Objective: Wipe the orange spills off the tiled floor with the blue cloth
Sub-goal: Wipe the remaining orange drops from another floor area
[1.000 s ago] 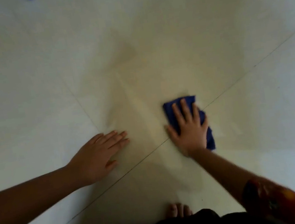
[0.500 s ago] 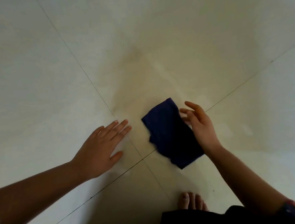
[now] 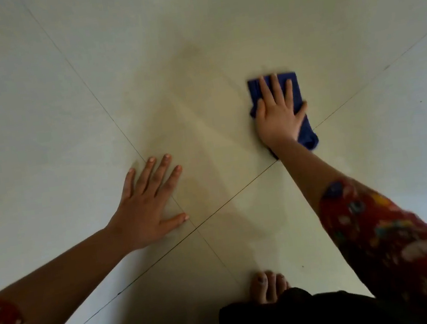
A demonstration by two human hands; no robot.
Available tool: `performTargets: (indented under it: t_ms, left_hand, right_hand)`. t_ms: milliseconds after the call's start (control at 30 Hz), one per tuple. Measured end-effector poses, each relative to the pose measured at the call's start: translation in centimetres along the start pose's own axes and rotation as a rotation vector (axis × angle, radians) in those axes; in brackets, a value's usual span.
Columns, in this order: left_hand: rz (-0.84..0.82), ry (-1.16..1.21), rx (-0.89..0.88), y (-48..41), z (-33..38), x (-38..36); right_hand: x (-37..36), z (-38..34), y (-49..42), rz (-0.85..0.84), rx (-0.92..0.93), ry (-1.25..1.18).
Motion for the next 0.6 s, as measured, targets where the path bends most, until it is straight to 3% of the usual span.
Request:
performTargets:
  t_ms: [67, 167, 233, 433, 533, 600]
  left_hand:
    - [0.004, -0.004, -0.008, 0.2, 0.2, 0.1]
    - [0.028, -0.039, -0.001, 0.1, 0.3, 0.3]
    - [0.037, -0.047, -0.003, 0.2, 0.3, 0.3]
    - [0.062, -0.011, -0.002, 0.3, 0.5, 0.4]
    - [0.029, 0.006, 0.008, 0.3, 0.3, 0.4]
    - [0.012, 0.003, 0.005, 0.3, 0.3, 0.4]
  right_hand:
    - [-0.2, -4.0, -1.5, -0.031, 0.087, 0.016]
    - [-3.9, -9.6, 4.2, -0.085, 0.493, 0.191]
    - [-5.4, -8.1, 8.2, -0.121, 0.61, 0.223]
    - [0.7, 1.2, -0.8, 0.037, 0.031, 0.012]
    - [2.5, -1.6, -6.0, 0.056, -0.055, -0.057]
    - [2.4, -5.7, -8.0, 0.038, 0.007, -0.054]
Point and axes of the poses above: each hand's wrist, its own y-axis away from the middle knuckle, its own x-axis out of the back of the hand, z = x × y, the point moved 6 cm from there along -y, towards the middle knuckle, and after that the axes turned 12 degrees about -z, right-handed, at the moved point
